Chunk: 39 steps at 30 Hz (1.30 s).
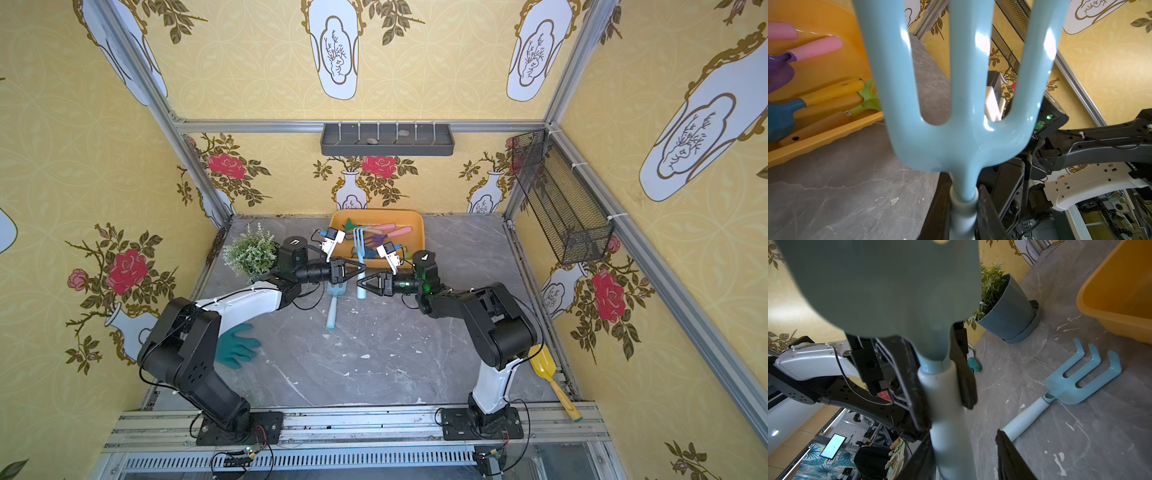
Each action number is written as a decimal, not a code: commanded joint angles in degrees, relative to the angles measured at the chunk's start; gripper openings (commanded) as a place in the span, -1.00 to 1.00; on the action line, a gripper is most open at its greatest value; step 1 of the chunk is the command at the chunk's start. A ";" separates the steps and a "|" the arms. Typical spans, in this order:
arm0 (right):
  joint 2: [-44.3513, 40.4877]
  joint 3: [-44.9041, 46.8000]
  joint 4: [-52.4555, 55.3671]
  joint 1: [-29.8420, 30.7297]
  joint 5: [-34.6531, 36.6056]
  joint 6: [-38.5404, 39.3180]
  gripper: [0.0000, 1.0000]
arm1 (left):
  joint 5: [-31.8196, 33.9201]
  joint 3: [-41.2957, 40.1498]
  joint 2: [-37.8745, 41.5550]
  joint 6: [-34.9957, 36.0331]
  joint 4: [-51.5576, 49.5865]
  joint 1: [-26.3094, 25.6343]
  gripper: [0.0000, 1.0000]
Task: Take the hand rake out of the storage box
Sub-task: Place the rake at the center of the board.
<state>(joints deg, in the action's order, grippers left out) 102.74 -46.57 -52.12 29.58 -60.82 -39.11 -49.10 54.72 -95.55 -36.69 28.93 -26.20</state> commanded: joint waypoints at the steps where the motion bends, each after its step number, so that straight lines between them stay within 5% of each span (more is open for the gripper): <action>1: 0.45 -0.24 -0.65 0.39 -0.05 0.84 -0.30 | -2.03 -0.14 -0.19 -0.89 3.59 0.00 -0.71; 3: 0.15 -0.37 -0.30 0.98 0.29 1.21 -0.47 | -1.42 -0.05 -0.58 -0.80 3.22 0.00 -0.67; 6: -0.81 0.36 1.58 1.00 2.85 1.76 -0.71 | 0.94 -0.40 0.01 -0.32 1.28 0.14 -0.32; 9: -3.18 -0.67 14.36 1.54 11.30 5.01 -0.85 | 11.67 -2.68 3.88 0.90 -5.15 0.71 -0.04; 15: -5.36 -13.07 63.33 12.69 53.97 8.62 -0.90 | 33.32 -11.79 21.35 2.52 -17.99 6.36 0.99; 18: -1.86 -19.68 80.25 18.62 67.23 2.80 -0.92 | 45.42 -10.58 27.37 6.95 -30.81 6.36 1.00; 23: 3.53 -26.73 94.05 24.26 73.03 -2.14 -0.95 | 55.23 -10.01 30.97 9.51 -38.99 6.33 1.00; 30: 10.60 -33.85 98.70 23.71 73.83 -1.71 -0.86 | 55.52 -10.46 29.68 12.10 -39.78 6.31 1.00; 39: 15.07 -36.41 94.80 21.51 68.47 1.55 -0.37 | 57.71 -9.70 27.58 13.60 -42.49 6.28 1.00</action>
<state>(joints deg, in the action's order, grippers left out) 116.90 -82.67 43.18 51.55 8.88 -38.65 8.64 44.93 -67.88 -24.38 -13.58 -19.88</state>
